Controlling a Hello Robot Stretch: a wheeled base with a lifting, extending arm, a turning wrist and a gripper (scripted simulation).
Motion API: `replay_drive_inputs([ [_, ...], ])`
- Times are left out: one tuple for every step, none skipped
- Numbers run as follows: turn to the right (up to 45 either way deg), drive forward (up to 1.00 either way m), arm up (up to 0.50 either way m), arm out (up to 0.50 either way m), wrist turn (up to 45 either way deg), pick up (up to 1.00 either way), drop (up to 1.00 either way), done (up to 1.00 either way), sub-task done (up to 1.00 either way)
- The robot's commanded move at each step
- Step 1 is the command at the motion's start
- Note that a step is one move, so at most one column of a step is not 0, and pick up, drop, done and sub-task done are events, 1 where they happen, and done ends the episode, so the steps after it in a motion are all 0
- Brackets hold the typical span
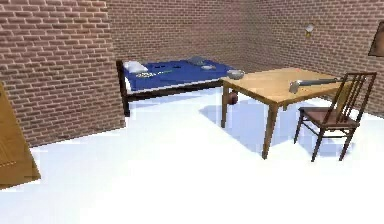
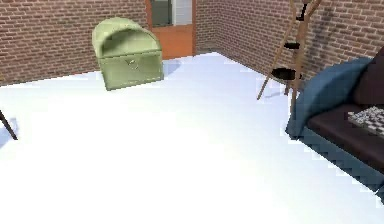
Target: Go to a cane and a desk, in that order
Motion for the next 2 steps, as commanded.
replay_drive_inputs([
  [0.0,0.55,0.0,0.0,0.0,0.0,0.0,0.0,0.0],
  [-45.0,0.0,0.0,0.0,0.0,0.0,0.0,0.0,0.0],
])
